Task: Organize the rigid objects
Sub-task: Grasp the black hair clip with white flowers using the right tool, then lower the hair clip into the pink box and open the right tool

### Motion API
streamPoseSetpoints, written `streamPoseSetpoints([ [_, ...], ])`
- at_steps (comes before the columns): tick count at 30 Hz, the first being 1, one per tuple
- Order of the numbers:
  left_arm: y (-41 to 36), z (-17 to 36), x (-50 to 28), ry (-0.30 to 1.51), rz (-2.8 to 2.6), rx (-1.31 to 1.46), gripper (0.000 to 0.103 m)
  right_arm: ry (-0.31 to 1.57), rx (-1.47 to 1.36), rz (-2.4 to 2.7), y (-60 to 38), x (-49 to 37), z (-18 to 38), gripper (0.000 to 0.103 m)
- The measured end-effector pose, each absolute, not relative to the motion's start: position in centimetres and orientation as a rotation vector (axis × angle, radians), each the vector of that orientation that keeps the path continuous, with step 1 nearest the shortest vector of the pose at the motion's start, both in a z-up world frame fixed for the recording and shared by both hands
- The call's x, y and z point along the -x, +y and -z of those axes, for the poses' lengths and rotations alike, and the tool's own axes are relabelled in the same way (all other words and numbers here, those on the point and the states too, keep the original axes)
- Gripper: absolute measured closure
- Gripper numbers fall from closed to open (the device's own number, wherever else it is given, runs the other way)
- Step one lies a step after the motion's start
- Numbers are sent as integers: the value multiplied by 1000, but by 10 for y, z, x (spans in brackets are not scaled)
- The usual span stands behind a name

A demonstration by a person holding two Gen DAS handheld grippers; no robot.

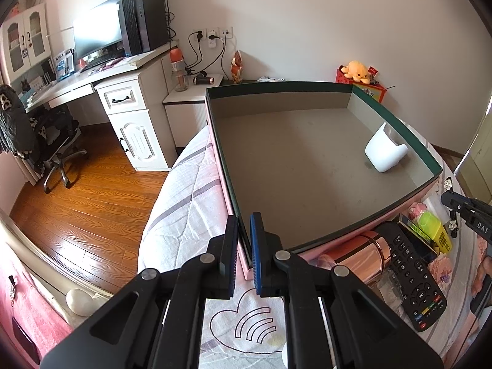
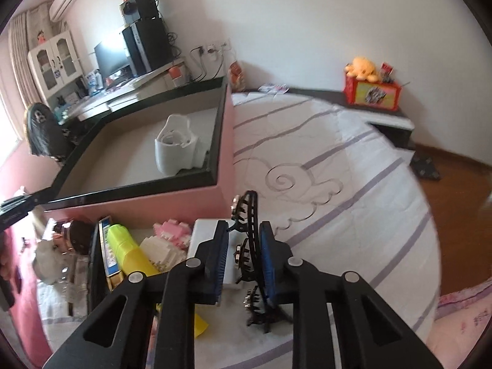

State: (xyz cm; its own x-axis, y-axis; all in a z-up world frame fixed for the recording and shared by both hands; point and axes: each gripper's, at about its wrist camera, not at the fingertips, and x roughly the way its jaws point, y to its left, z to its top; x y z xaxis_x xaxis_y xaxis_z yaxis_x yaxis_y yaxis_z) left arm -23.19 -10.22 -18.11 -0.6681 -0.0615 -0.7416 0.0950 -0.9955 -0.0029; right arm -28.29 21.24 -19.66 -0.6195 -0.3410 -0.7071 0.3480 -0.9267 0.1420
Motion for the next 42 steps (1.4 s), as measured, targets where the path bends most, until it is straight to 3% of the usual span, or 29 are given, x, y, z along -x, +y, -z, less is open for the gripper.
streamPoseSetpoints([
  [17, -103, 182, 230, 72, 2787, -1236, 96, 53, -794, 2687, 156, 292, 120, 84],
  [32, -100, 183, 231, 58, 2795, -1233, 96, 107, -867, 2551, 91, 304, 154, 83],
  [35, -100, 183, 231, 47, 2796, -1233, 96, 104, -871, 2554, 93, 304, 155, 69],
  [37, -100, 182, 231, 44, 2799, -1237, 95, 113, -859, 2573, 96, 301, 154, 49],
  [42, -101, 181, 233, 32, 2806, -1246, 95, 117, -848, 2624, 109, 291, 147, 48],
])
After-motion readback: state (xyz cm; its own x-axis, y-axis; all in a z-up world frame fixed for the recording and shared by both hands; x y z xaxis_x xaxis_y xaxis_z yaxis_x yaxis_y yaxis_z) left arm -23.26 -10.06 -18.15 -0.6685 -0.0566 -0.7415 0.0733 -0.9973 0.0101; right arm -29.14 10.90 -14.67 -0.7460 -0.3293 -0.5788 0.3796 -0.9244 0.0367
